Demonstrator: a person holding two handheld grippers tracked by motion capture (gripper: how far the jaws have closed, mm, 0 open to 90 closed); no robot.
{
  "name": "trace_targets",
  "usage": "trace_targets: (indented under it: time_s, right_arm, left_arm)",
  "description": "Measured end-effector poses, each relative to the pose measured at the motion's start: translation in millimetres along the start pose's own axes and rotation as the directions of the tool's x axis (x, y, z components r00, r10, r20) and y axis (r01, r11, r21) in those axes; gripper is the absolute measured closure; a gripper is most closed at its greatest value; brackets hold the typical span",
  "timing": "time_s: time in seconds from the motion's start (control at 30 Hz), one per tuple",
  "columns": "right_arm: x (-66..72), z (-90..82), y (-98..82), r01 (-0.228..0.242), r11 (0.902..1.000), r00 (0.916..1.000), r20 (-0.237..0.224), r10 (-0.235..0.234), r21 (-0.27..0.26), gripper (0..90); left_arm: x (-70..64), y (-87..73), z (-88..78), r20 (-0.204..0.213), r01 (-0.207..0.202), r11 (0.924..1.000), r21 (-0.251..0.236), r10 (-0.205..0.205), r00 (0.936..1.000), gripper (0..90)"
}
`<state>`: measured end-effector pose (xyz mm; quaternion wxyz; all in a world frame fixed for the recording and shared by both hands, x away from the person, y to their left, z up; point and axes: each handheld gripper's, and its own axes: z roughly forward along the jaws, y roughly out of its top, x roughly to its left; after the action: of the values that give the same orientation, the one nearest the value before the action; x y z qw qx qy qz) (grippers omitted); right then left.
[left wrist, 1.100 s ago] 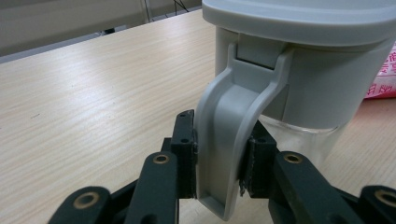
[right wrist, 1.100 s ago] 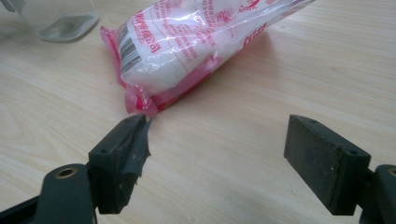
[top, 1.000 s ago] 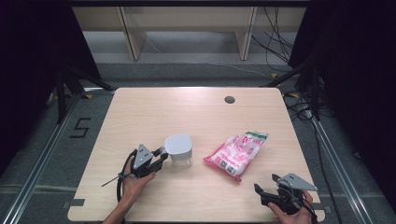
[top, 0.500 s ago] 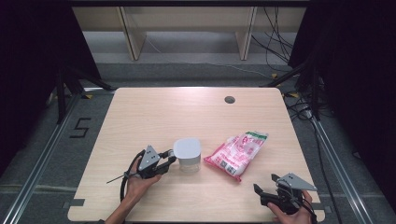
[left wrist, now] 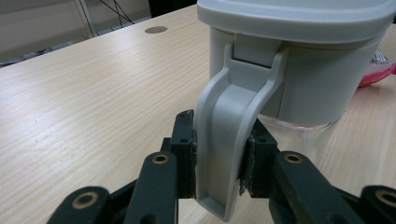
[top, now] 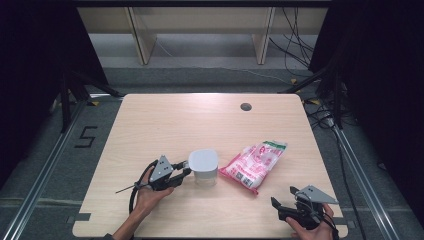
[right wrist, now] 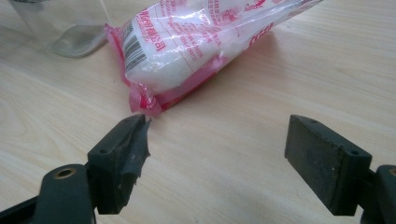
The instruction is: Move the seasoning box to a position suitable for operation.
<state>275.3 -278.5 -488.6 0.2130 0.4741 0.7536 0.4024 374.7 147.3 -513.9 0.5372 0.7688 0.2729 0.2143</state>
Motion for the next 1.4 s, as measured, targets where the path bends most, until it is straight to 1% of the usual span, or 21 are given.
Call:
trace_targets:
  time_s: [0.03, 0.27, 0.47, 0.57, 0.63, 0.67, 0.7, 0.8, 0.83, 0.9, 0.93, 0.97, 1.0, 1.03, 1.1, 1.13, 1.2, 1.23, 1.27, 1.37, 1.4]
  right_arm:
    - [0.1, 0.0, 0.0, -0.001, 1.0000, 1.0000, 0.000, 0.001, 0.001, 22.3]
    - [0.3, -1.0, 0.0, -0.002, 1.0000, 1.0000, -0.005, 0.002, 0.005, 22.3]
    - [0.9, -1.4, -0.3, -0.015, 0.9999, 0.9999, -0.002, 0.015, 0.008, 22.3]
    - [-0.6, -0.8, -0.3, -0.001, 1.0000, 1.0000, -0.005, 0.001, 0.003, 22.3]
    - [1.7, -1.4, -0.6, -0.027, 0.9996, 0.9996, -0.004, 0.027, 0.009, 22.3]
    - [1.7, -1.4, -0.6, -0.027, 0.9996, 0.9996, -0.004, 0.027, 0.009, 22.3]
    - [-1.1, -0.4, -0.7, -0.001, 1.0000, 1.0000, -0.008, 0.001, 0.002, 22.3]
    - [-1.7, 0.1, -1.3, 0.000, 1.0000, 1.0000, -0.007, 0.000, 0.003, 22.2]
    - [0.6, -1.0, -1.7, -0.035, 0.9993, 0.9994, -0.006, 0.035, 0.013, 22.2]
    - [0.1, -0.8, -2.1, -0.047, 0.9989, 0.9988, -0.013, 0.047, 0.006, 22.0]
    - [-2.2, 0.0, -1.7, -0.025, 0.9997, 0.9997, -0.005, 0.025, 0.001, 21.9]
    - [-2.8, -0.7, -1.5, -0.020, 0.9998, 0.9997, -0.014, 0.020, 0.004, 21.9]
    - [0.1, -1.2, -1.8, -0.046, 0.9989, 0.9988, -0.018, 0.046, 0.004, 21.9]
    - [0.2, -1.7, -1.8, -0.047, 0.9989, 0.9987, -0.022, 0.047, 0.006, 21.8]
    - [-1.6, -0.2, -1.8, -0.021, 0.9998, 0.9997, -0.013, 0.021, 0.006, 21.7]
    - [-2.1, -0.6, -1.5, -0.021, 0.9998, 0.9991, -0.036, 0.021, 0.001, 21.7]
    - [-2.1, -0.6, -1.7, -0.016, 0.9999, 0.9995, -0.029, 0.016, 0.002, 21.7]
    - [1.1, -1.6, -1.9, -0.049, 0.9988, 0.9984, -0.026, 0.049, 0.009, 21.7]
    - [1.4, -2.1, -1.9, -0.059, 0.9982, 0.9979, -0.025, 0.059, 0.011, 21.7]
    - [0.7, -1.7, -1.9, -0.049, 0.9988, 0.9985, -0.025, 0.049, 0.009, 21.6]
    - [1.7, -1.9, -1.9, -0.057, 0.9983, 0.9981, -0.025, 0.057, 0.012, 21.6]
  left_arm:
    - [1.5, -0.7, 0.9, 0.013, 0.005, 1.0000, -0.008, -0.005, 0.9999, 69.7]
    - [2.3, 1.6, 3.3, 0.001, -0.009, 0.9999, 0.005, 0.009, 1.0000, 70.0]
    - [0.8, 1.5, 2.2, 0.009, 0.000, 1.0000, 0.006, 0.000, 1.0000, 69.8]
    - [0.3, 1.8, 0.4, 0.009, -0.008, 0.9999, 0.013, 0.008, 0.9999, 69.6]
    - [0.6, 1.1, 0.2, 0.023, 0.001, 1.0000, 0.009, -0.001, 0.9997, 69.5]
    - [0.6, 1.1, 0.2, 0.023, 0.001, 1.0000, 0.009, -0.001, 0.9997, 69.3]
    - [1.3, 0.9, 0.1, 0.028, 0.009, 0.9999, 0.007, -0.009, 0.9996, 68.6]
    - [2.1, 1.5, -1.9, 0.030, 0.018, 0.9998, 0.003, -0.018, 0.9994, 61.8]
    - [2.0, 2.8, -5.4, 0.016, 0.027, 0.9996, 0.005, -0.027, 0.9995, 56.1]
    - [2.9, 3.2, -9.3, 0.032, 0.044, 0.9988, 0.023, -0.045, 0.9985, 50.2]
    - [2.5, 3.1, -10.3, 0.045, 0.050, 0.9982, 0.033, -0.052, 0.9976, 47.7]
    - [1.4, 3.7, -12.7, 0.038, 0.050, 0.9974, 0.051, -0.052, 0.9979, 45.2]
    - [0.4, 4.1, -14.3, 0.044, 0.060, 0.9968, 0.052, -0.063, 0.9971, 41.7]
    - [-0.4, 5.3, -16.8, 0.042, 0.060, 0.9968, 0.052, -0.063, 0.9972, 39.5]
    - [-2.3, 8.7, -22.6, 0.040, 0.073, 0.9967, 0.035, -0.074, 0.9964, 38.0]
    - [-3.7, 10.4, -24.7, 0.039, 0.084, 0.9962, 0.023, -0.085, 0.9956, 37.1]
    - [-6.0, 14.6, -29.5, 0.034, 0.080, 0.9961, 0.037, -0.081, 0.9961, 35.6]
    - [-7.2, 16.6, -31.2, 0.029, 0.080, 0.9962, 0.034, -0.081, 0.9963, 35.3]
    - [-8.3, 18.6, -33.2, 0.026, 0.084, 0.9961, 0.027, -0.085, 0.9960, 35.2]
    - [-11.3, 26.1, -39.6, 0.044, 0.097, 0.9953, -0.005, -0.097, 0.9943, 35.8]
    - [-12.2, 29.0, -42.2, 0.034, 0.086, 0.9963, -0.006, -0.086, 0.9957, 35.9]
